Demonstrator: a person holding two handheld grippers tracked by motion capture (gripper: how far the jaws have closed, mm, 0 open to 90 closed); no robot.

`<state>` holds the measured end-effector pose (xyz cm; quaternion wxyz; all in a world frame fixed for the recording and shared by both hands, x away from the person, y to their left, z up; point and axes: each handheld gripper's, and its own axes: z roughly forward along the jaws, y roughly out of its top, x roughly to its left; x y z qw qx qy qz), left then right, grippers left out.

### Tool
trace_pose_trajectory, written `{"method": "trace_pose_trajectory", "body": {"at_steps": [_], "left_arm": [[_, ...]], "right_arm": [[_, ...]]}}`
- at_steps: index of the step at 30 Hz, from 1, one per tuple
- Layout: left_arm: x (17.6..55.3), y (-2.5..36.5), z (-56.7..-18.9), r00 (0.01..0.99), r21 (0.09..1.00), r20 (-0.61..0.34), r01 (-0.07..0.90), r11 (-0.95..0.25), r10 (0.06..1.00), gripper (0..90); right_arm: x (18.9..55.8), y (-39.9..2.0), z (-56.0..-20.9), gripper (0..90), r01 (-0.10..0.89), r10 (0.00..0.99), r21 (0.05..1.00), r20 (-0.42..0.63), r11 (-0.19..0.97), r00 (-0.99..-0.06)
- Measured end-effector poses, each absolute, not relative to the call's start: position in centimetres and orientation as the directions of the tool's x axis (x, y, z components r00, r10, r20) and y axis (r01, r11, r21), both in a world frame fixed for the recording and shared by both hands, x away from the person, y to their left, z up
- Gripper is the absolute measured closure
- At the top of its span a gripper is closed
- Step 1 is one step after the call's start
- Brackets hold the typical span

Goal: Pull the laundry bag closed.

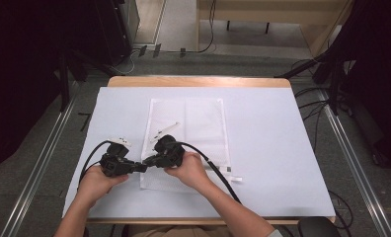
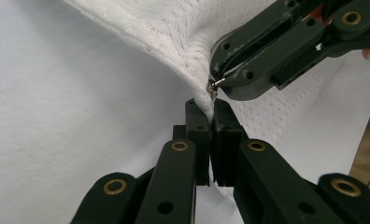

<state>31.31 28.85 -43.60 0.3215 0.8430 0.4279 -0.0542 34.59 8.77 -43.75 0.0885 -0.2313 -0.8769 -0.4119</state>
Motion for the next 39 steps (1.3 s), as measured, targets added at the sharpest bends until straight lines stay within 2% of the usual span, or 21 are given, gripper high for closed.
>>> {"method": "trace_pose_trajectory", "body": {"at_steps": [9,13,39], "left_arm": [[31.3,29.3,-43.4,0.611,0.500,-0.385,0.768,-0.400,0.692,88.9],[31.2,30.0,-43.5,0.613,0.510,-0.384,0.764,-0.395,0.690,88.7],[30.9,30.1,-43.6,0.619,0.514,-0.380,0.759,-0.400,0.687,88.1]], "right_arm": [[34.7,8.5,-43.9,88.3,0.477,0.348,0.688,0.331,0.547,-0.877],[35.1,7.7,-44.6,88.2,0.504,0.362,0.672,0.355,0.542,-0.862],[35.1,6.6,-44.9,88.0,0.480,0.367,0.666,0.316,0.571,-0.875]]}}
